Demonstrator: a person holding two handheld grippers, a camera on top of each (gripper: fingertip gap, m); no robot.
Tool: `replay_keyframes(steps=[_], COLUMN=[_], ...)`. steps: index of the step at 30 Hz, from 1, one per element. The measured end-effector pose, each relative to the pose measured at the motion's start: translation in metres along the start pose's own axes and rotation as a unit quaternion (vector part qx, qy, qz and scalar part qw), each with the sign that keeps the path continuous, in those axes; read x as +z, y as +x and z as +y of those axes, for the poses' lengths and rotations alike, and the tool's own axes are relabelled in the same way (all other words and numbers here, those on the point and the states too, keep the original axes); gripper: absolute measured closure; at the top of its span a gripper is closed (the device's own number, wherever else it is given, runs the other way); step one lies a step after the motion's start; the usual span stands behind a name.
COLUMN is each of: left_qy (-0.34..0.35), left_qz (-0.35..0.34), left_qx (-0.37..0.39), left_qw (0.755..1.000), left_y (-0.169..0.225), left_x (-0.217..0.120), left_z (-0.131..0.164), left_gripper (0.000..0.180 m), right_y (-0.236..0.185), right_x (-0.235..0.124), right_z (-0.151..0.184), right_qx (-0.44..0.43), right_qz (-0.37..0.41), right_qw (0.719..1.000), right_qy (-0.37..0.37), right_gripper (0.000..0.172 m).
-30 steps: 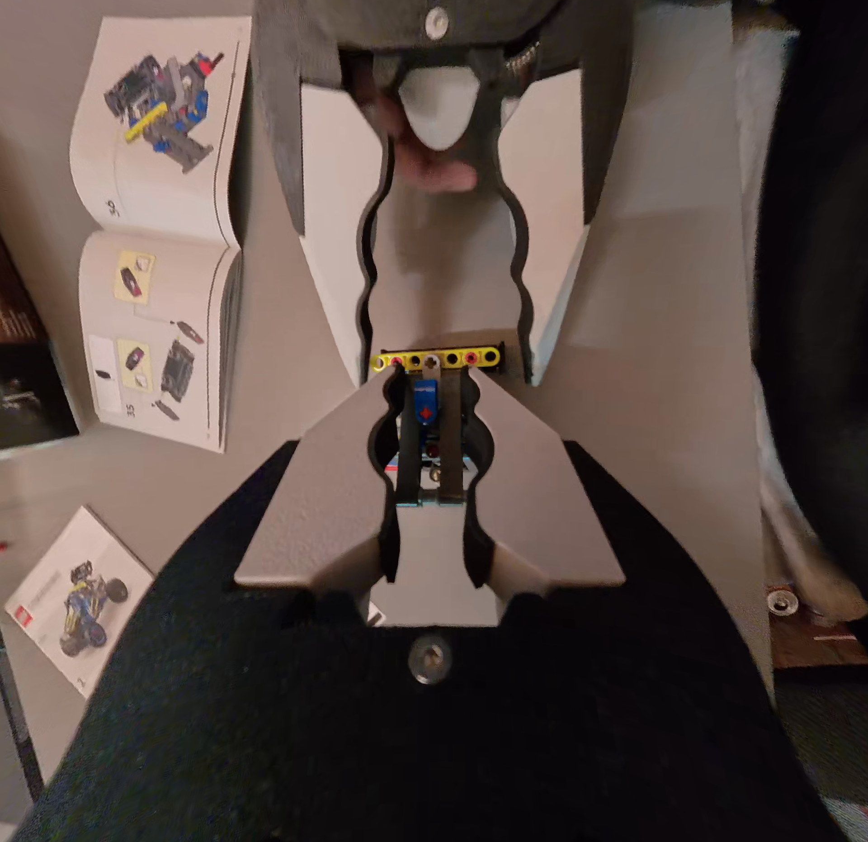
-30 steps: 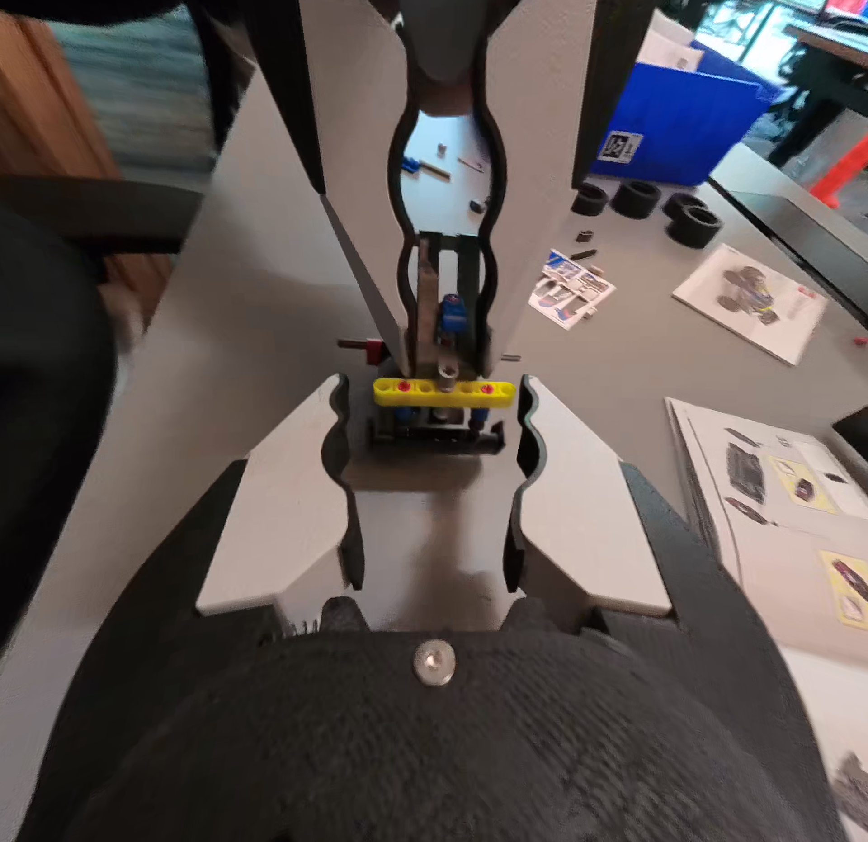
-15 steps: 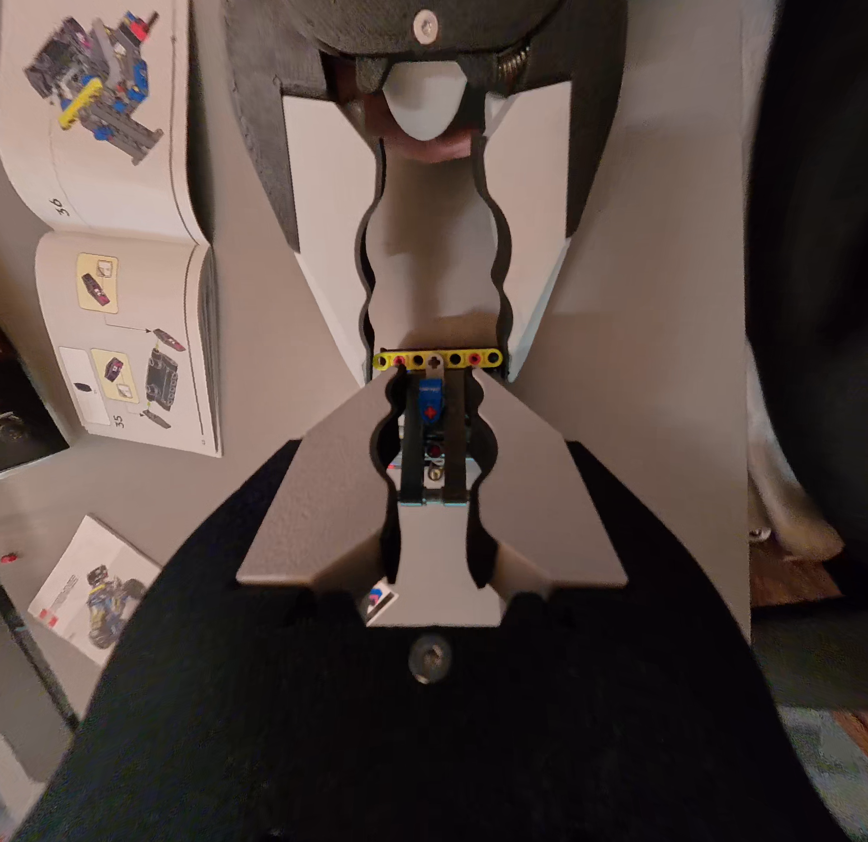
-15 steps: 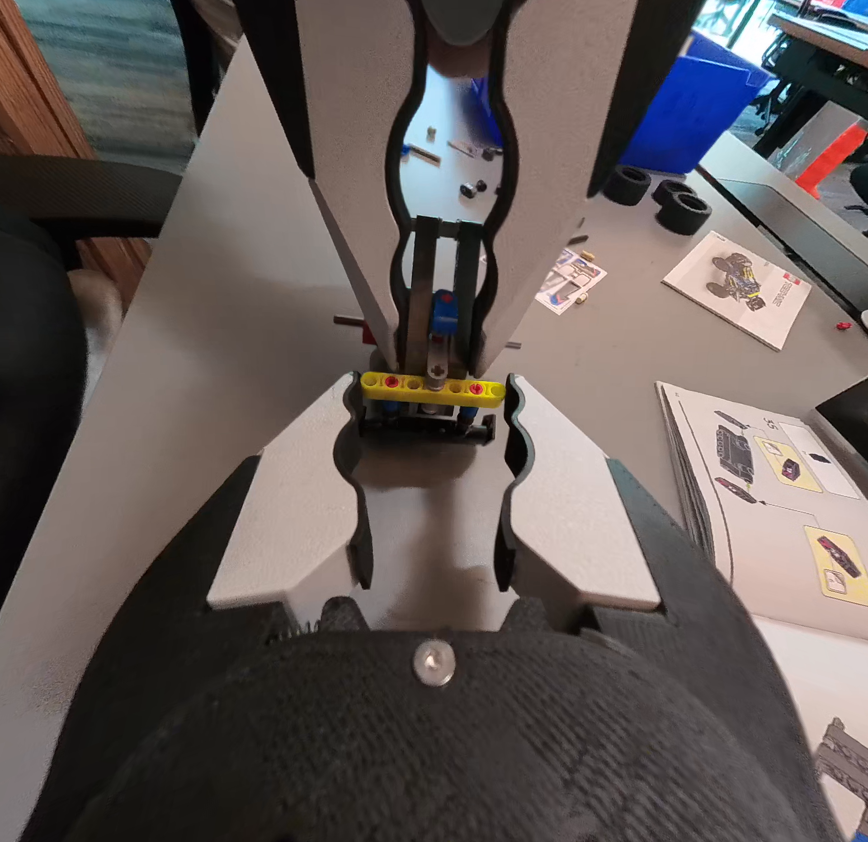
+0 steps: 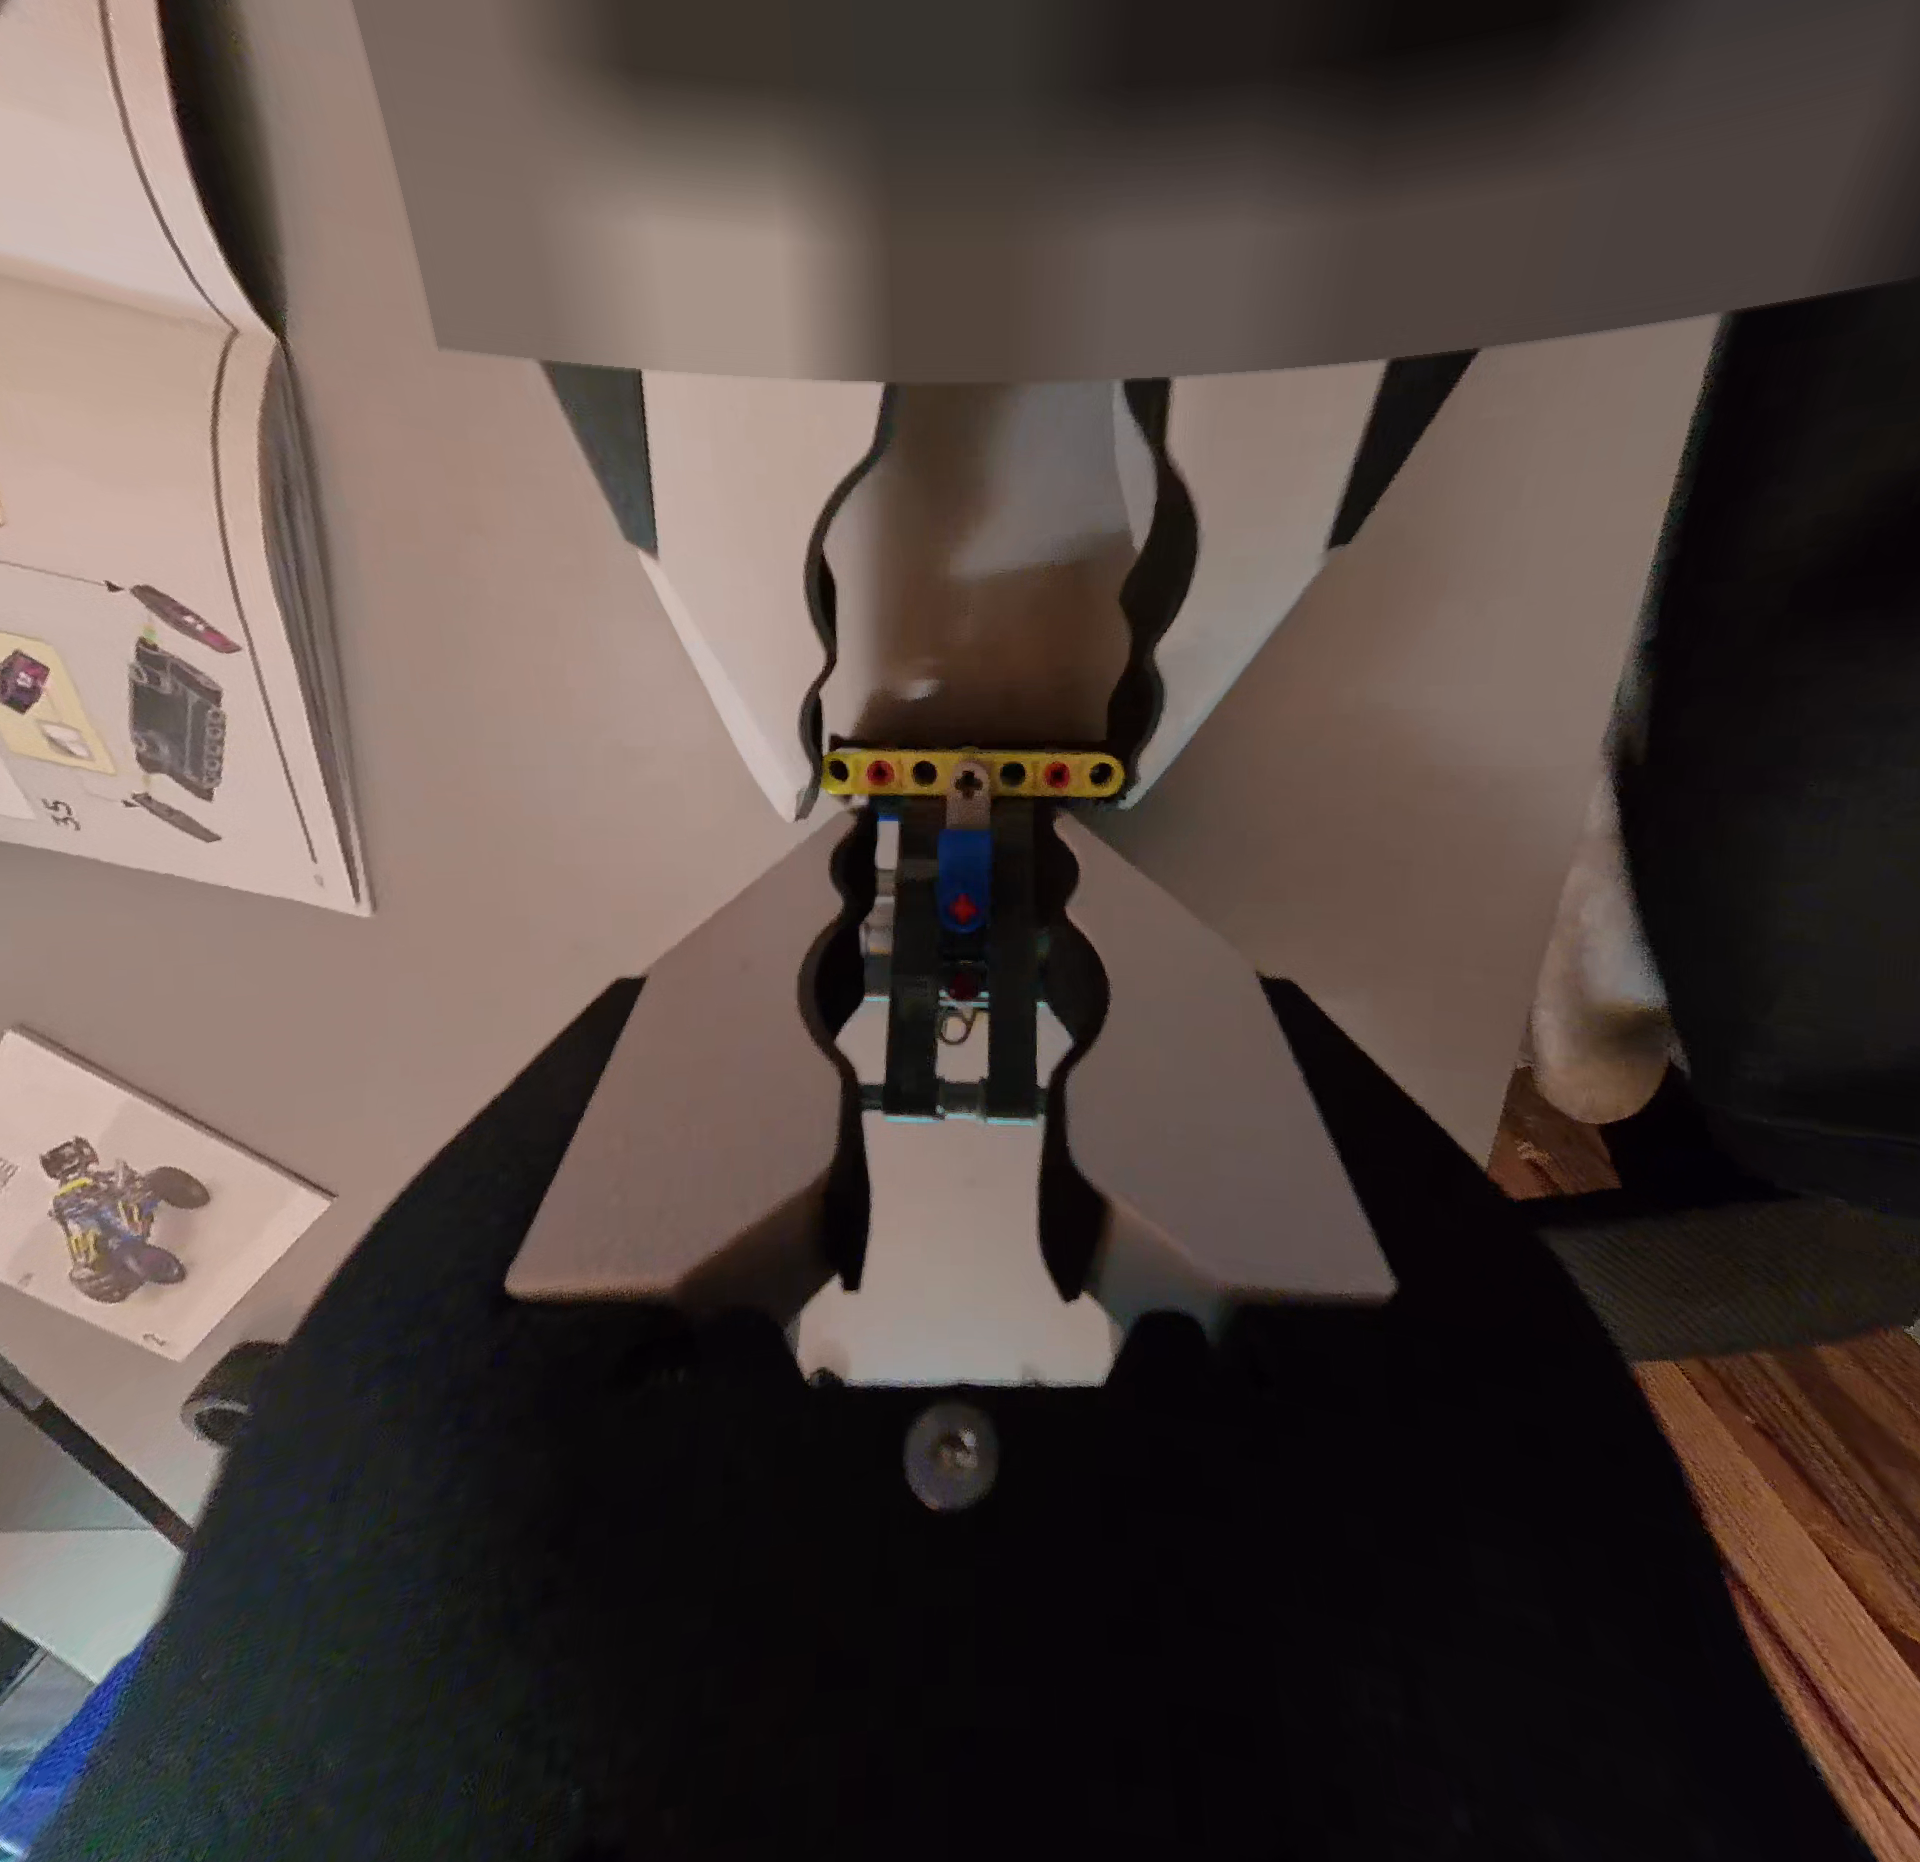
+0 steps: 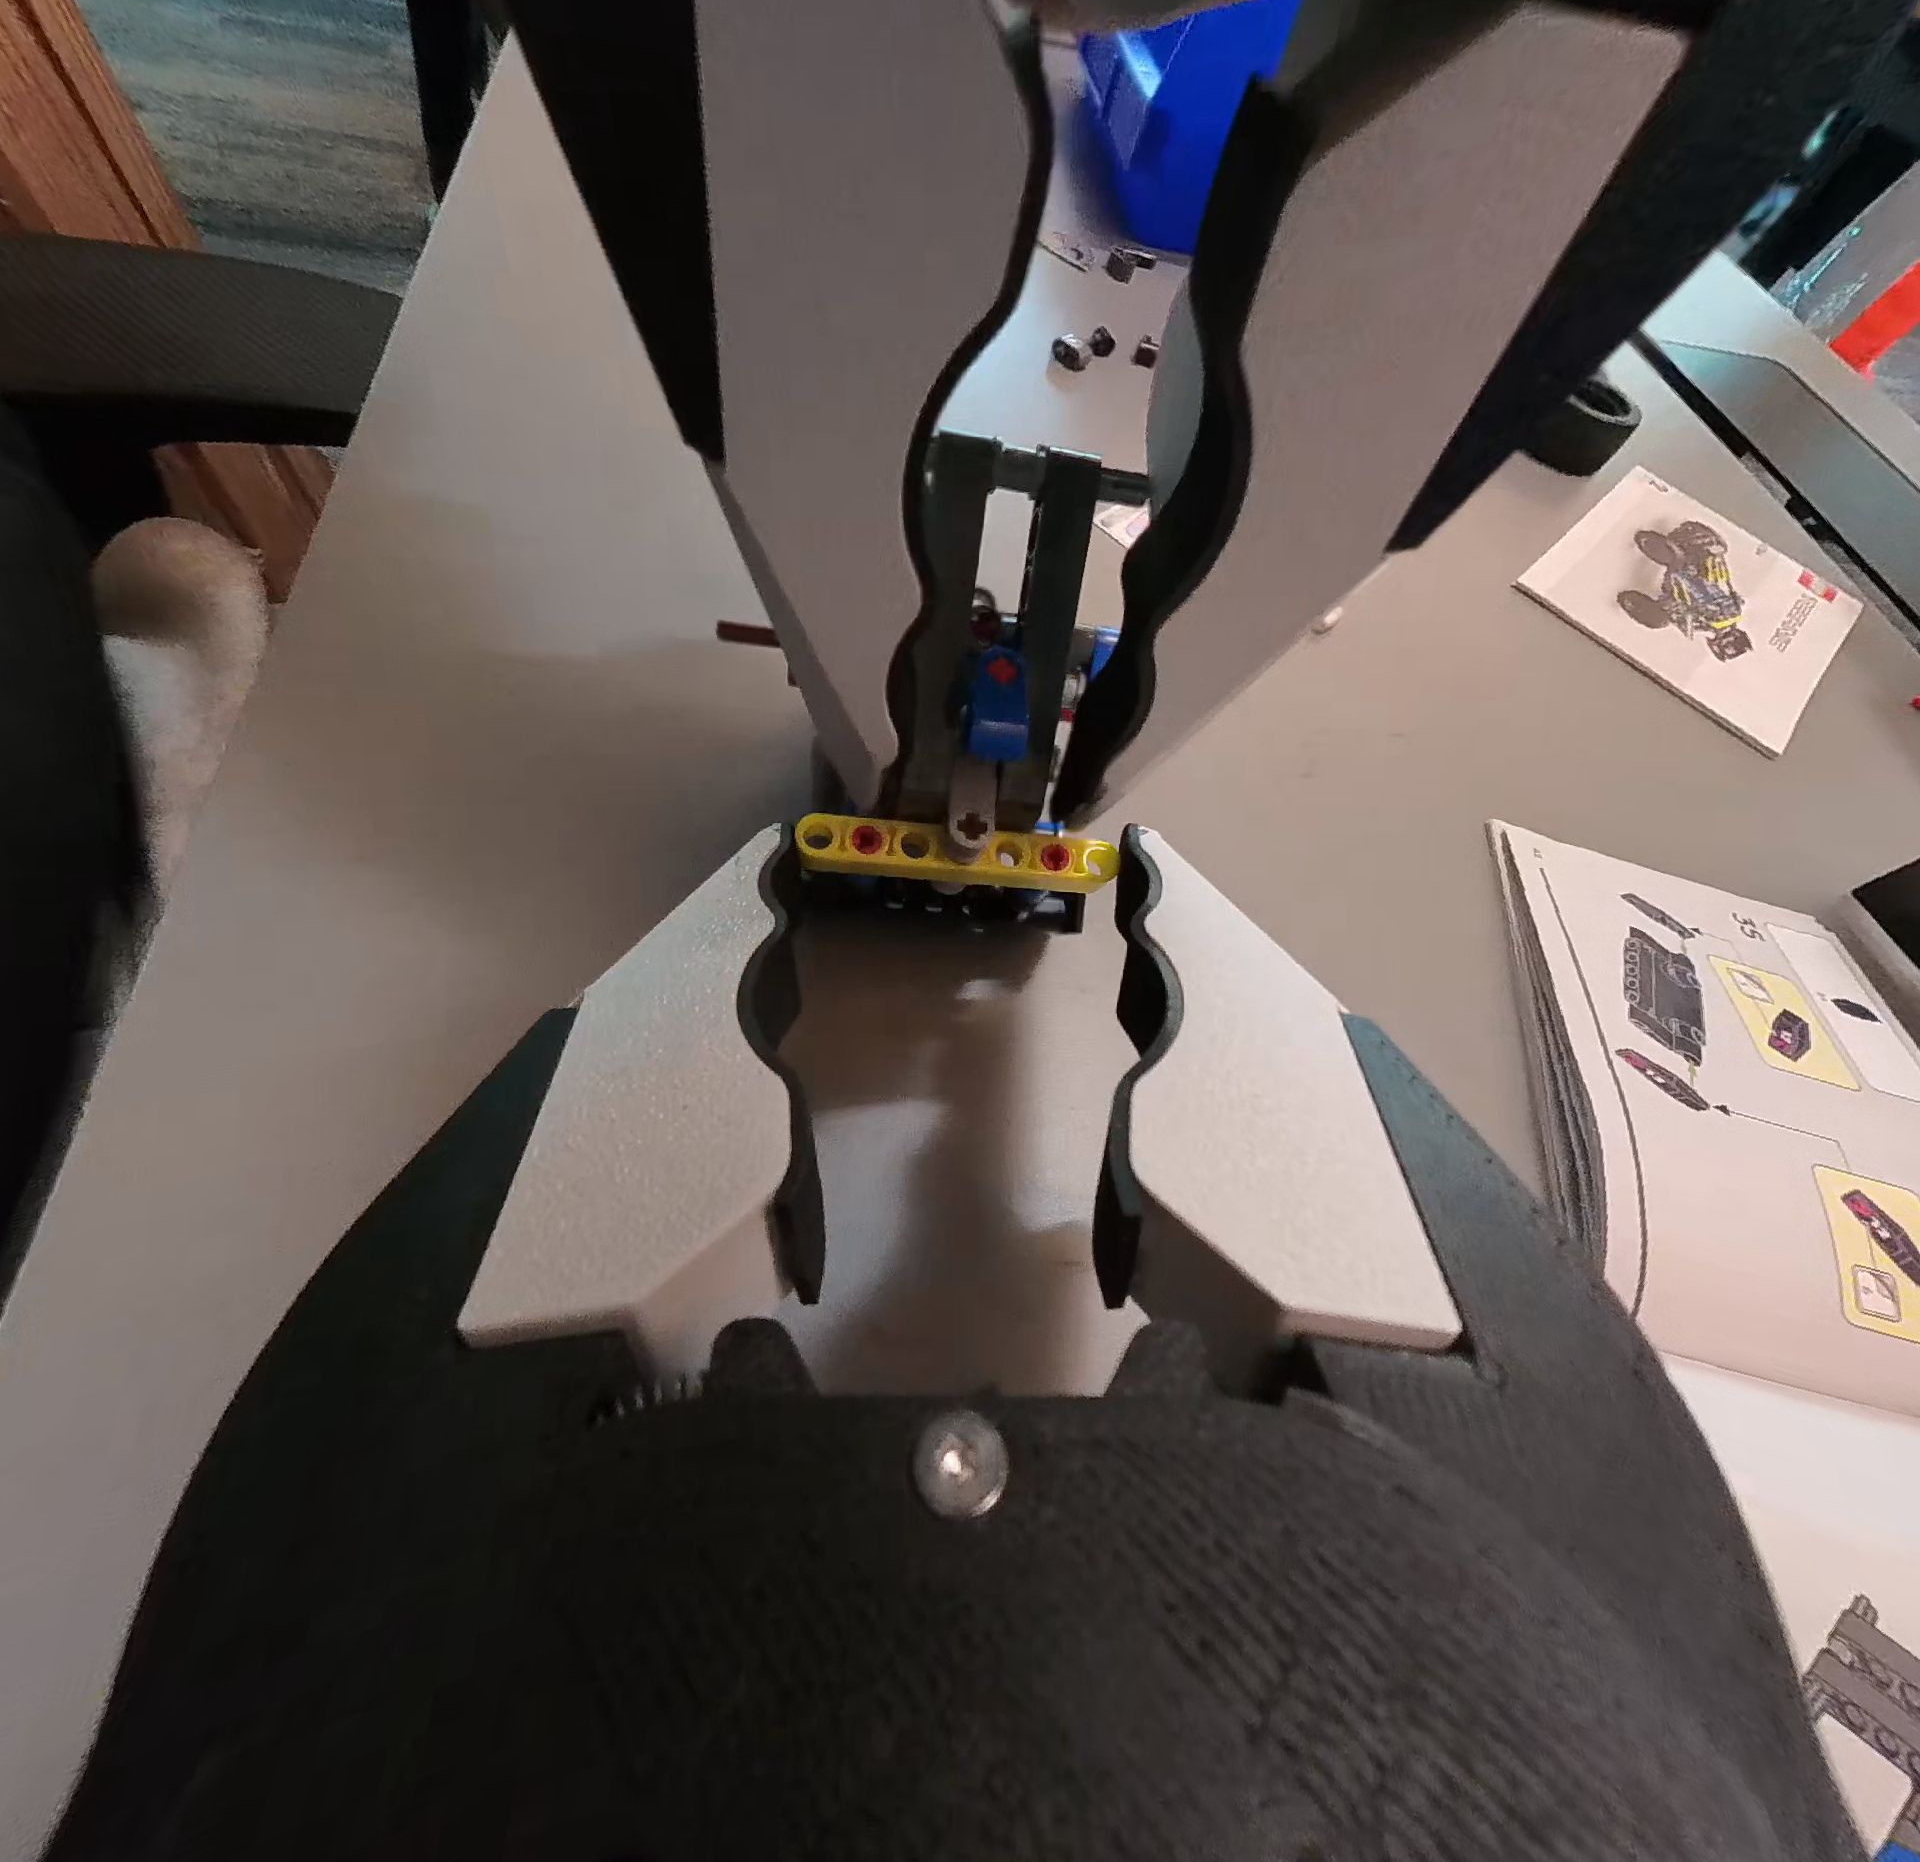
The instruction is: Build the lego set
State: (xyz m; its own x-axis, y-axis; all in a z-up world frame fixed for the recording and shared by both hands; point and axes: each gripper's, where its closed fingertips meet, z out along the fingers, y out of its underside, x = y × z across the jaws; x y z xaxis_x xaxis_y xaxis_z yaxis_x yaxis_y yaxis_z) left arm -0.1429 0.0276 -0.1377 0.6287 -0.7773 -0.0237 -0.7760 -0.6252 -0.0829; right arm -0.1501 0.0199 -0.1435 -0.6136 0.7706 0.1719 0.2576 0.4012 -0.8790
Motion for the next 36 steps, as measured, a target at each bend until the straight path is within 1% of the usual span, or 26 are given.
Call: replay_keyframes(steps=[1,2,5,8,10,12,13,15,18,21,22,23,25,26,28,29,33,35,36], left_qy=[-0.003,-0.011,0.025,0.061,0.088,0.147,0.182,0.262,0.394,0.467,0.480,0.486,0.491,0.506,0.526,0.526,0.520,0.513,0.505], left_qz=[-0.004,-0.006,-0.038,-0.064,-0.086,-0.092,-0.096,-0.102,-0.136,-0.152,-0.165,-0.171,-0.171,-0.172,-0.175,-0.178,-0.178,-0.179,-0.189], left_qx=[-0.008,-0.013,0.003,0.004,-0.014,-0.046,-0.066,-0.086,-0.090,-0.087,-0.086,-0.084,-0.082,-0.086,-0.096,-0.095,-0.102,-0.103,-0.099], left_qw=[1.000,1.000,0.999,0.996,0.992,0.984,0.976,0.956,0.905,0.866,0.857,0.853,0.850,0.841,0.827,0.826,0.829,0.834,0.836], left_y=[-0.001,-0.002,-0.006,-0.008,-0.013,-0.013,-0.013,-0.008,0.001,0.014,0.015,0.017,0.023,0.025,0.027,0.029,0.033,0.036,0.037], left_x=[0.003,0.007,0.009,0.002,-0.005,-0.014,-0.019,-0.029,-0.044,-0.037,-0.034,-0.029,-0.019,-0.020,-0.019,-0.020,-0.020,-0.020,-0.020], left_z=[0.003,0.009,0.004,0.003,0.006,0.005,0.004,0.001,-0.005,-0.003,0.001,0.005,0.013,0.015,0.021,0.024,0.034,0.039,0.043], left_gripper=[0.148,0.149,0.152,0.153,0.156,0.156,0.156,0.156,0.156,0.156,0.156,0.156,0.156,0.156,0.156,0.156,0.156,0.156,0.156], right_y=[-0.001,0.000,0.003,0.005,0.006,0.012,0.013,0.015,0.014,0.000,-0.002,-0.004,-0.011,-0.015,-0.020,-0.022,-0.031,-0.034,-0.035], right_x=[-0.001,-0.002,-0.004,-0.011,-0.019,-0.029,-0.035,-0.045,-0.053,-0.052,-0.047,-0.042,-0.030,-0.024,-0.014,-0.008,0.013,0.016,0.014], right_z=[-0.001,-0.002,-0.001,-0.008,-0.013,-0.018,-0.022,-0.023,-0.014,-0.015,-0.013,-0.011,-0.011,-0.016,-0.028,-0.030,-0.028,-0.024,-0.022], right_qx=[0.000,0.000,-0.006,-0.008,-0.009,0.009,0.024,0.049,0.056,0.061,0.057,0.051,0.033,0.025,0.024,0.029,0.044,0.055,0.067], right_qz=[-0.003,-0.004,0.008,0.014,0.017,0.024,0.018,0.004,-0.011,-0.056,-0.057,-0.058,-0.067,-0.073,-0.088,-0.098,-0.133,-0.138,-0.141], right_qw=[1.000,1.000,1.000,0.999,0.997,0.995,0.992,0.989,0.990,0.989,0.991,0.992,0.994,0.994,0.992,0.991,0.989,0.988,0.987], right_qy=[0.004,0.009,0.011,0.042,0.069,0.101,0.120,0.141,0.128,0.124,0.110,0.096,0.076,0.080,0.092,0.084,0.048,0.034,0.026], right_gripper=[0.113,0.113,0.113,0.113,0.106,0.092,0.085,0.087,0.089,0.090,0.090,0.090,0.086,0.083,0.088,0.090,0.086,0.088,0.093])
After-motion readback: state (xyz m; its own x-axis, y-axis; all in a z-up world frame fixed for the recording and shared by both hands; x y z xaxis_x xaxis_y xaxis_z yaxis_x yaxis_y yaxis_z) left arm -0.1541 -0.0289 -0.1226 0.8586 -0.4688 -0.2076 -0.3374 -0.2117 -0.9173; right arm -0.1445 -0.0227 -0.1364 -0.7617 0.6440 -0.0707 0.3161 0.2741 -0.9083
